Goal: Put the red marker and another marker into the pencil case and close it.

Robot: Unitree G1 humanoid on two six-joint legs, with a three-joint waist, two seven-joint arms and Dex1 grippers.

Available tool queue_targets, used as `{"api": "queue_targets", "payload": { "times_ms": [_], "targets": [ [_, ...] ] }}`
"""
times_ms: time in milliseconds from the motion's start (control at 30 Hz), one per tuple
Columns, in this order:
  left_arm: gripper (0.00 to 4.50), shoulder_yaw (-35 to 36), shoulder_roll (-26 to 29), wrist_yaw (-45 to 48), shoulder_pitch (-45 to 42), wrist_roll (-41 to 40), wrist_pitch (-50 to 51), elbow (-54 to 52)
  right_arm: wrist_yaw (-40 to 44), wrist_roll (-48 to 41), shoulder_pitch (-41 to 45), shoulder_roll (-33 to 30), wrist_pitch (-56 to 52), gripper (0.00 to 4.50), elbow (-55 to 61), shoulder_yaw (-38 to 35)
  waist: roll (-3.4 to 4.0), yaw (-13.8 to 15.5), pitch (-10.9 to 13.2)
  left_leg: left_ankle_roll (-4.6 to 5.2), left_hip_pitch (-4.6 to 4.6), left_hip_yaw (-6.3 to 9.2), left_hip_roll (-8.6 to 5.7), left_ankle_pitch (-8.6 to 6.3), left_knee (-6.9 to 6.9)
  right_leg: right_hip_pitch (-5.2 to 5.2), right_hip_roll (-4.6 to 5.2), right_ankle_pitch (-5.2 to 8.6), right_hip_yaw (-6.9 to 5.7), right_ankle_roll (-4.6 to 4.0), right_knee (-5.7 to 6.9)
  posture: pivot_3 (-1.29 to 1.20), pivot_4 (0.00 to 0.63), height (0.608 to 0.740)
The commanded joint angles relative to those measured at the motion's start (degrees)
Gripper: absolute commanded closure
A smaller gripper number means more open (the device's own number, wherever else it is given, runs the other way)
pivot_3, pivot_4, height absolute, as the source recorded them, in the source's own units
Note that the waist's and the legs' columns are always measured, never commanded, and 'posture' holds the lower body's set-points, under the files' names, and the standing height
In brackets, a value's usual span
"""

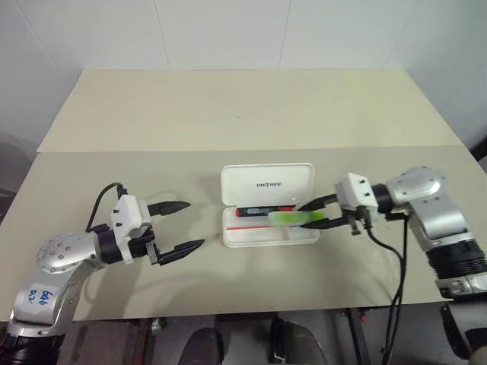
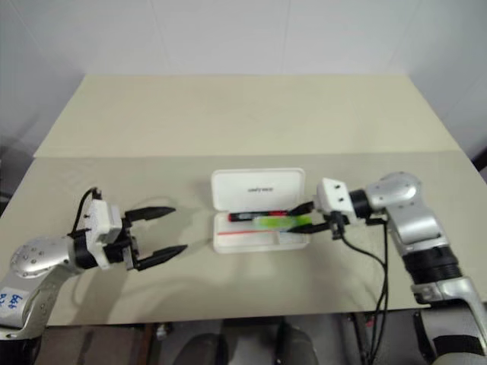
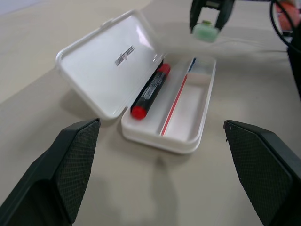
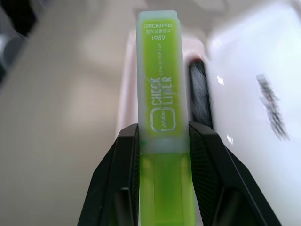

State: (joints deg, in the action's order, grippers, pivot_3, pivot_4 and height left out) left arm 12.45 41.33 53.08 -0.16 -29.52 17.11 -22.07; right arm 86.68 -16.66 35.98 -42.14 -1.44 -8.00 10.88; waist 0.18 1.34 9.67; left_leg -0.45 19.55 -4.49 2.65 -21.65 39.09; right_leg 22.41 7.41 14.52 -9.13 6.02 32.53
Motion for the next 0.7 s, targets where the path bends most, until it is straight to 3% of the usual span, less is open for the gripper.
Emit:
{"api": "queue_targets", "payload": {
  "times_ms": [33, 233, 700],
  "targets": [
    [0.0, 1.83, 0.89, -0.36, 1.47, -0.08, -0.48, -2.5, -1.06, -2.24, 0.83, 1.38, -5.17, 3.4, 5.89, 0.44, 0.0, 0.07, 0.0, 0.0, 0.0, -0.01, 0.0, 0.0, 0.0, 0.01, 0.01, 0.0, 0.01, 0.0, 0.01, 0.0, 0.15, 0.74],
    [0.0, 2.41, 1.05, -0.95, 4.18, -0.53, 0.76, -4.44, -3.95, 0.02, -0.73, 3.76, -8.76, 3.4, 11.26, 4.02, -0.09, -0.14, -0.06, 0.0, -0.02, -0.07, 0.01, -0.03, 0.0, 0.07, 0.02, 0.01, 0.03, -0.02, 0.09, 0.0, 0.15, 0.74],
    [0.0, 0.82, -0.18, -2.44, 3.38, 0.06, 0.25, -4.25, -9.25, 9.33, 5.91, 11.85, -8.65, 3.4, 5.24, 11.35, -0.13, -0.41, -0.08, 0.0, -0.13, -0.18, 0.03, -0.03, -0.01, 0.15, 0.02, 0.06, 0.03, -0.11, 0.33, 0.0, 0.15, 0.74]
  ]
}}
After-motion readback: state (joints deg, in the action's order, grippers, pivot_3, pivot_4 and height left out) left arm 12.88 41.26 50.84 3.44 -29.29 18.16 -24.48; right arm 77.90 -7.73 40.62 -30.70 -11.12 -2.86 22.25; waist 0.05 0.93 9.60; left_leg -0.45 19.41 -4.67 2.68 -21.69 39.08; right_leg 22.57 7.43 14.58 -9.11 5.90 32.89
